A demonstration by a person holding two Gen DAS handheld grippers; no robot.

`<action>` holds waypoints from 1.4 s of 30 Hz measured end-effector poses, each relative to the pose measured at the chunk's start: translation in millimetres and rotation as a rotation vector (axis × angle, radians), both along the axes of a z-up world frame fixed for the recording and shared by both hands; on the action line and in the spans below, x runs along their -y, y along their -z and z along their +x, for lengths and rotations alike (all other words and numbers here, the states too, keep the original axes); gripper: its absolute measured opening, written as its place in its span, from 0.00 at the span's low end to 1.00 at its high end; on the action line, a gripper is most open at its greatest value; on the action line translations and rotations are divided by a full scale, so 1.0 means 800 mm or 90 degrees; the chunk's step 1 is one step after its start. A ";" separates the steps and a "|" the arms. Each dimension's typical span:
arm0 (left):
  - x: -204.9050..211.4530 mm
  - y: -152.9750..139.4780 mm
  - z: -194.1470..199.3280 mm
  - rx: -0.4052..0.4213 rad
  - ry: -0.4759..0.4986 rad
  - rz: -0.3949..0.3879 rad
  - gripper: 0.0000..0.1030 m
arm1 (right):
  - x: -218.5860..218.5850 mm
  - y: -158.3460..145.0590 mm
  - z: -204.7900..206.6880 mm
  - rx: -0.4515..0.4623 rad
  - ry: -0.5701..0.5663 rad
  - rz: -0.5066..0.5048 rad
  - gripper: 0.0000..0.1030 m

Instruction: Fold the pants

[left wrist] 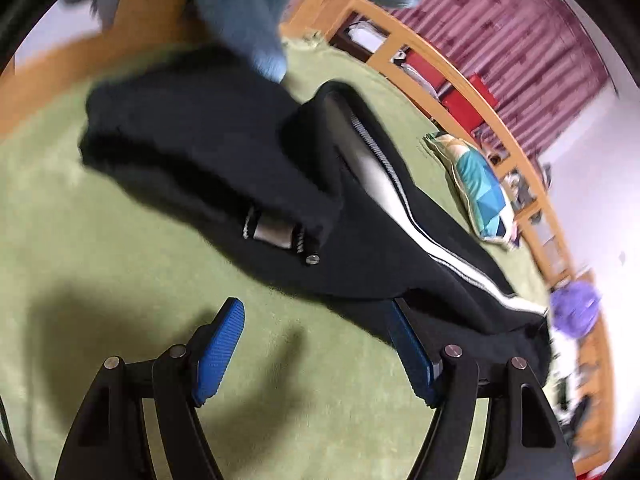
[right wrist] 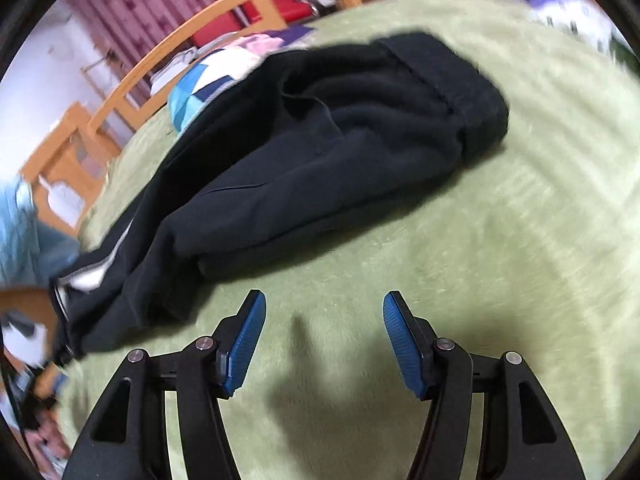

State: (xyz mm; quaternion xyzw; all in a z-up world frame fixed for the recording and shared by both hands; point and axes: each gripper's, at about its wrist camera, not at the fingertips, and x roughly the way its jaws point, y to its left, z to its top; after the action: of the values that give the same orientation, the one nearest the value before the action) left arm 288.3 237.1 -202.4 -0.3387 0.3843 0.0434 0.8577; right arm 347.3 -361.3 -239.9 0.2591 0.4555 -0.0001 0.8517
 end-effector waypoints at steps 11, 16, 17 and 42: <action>-0.010 0.054 0.091 -0.022 -0.047 -0.029 0.69 | 0.023 0.028 0.087 0.058 0.060 0.094 0.75; -0.006 0.050 0.124 -0.010 -0.084 -0.040 0.69 | 0.021 0.031 0.124 0.088 0.069 0.117 0.86; -0.006 0.050 0.126 -0.012 -0.088 -0.042 0.68 | 0.021 0.030 0.129 0.092 0.080 0.128 0.87; 0.114 -0.004 -0.127 -0.023 0.060 -0.047 0.13 | 0.125 -0.059 -0.209 0.141 0.121 0.056 0.13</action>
State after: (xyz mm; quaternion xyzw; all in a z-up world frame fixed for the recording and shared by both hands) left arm 186.7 146.1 -199.4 -0.3505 0.4164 -0.0054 0.8389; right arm 179.9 -461.5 -192.6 0.3367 0.3321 -0.0319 0.8805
